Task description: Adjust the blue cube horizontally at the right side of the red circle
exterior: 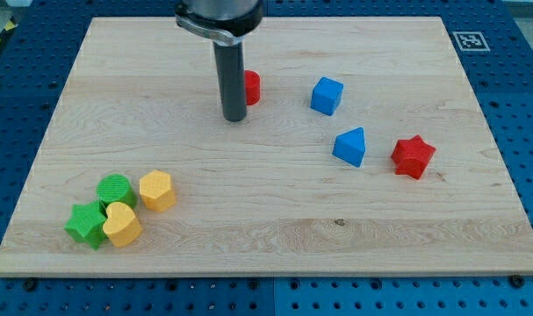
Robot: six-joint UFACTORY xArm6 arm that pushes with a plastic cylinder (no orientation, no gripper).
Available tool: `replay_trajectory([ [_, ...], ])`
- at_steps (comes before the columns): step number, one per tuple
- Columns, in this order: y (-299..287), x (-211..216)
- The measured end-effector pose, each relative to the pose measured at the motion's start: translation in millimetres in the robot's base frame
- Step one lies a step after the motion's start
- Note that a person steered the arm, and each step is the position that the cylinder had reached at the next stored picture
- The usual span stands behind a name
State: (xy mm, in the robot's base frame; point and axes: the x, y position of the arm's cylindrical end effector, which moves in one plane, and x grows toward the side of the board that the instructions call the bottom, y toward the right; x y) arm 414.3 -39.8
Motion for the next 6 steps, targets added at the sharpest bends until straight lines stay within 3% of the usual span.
replay_trajectory([
  [3, 116, 3],
  [6, 122, -5],
])
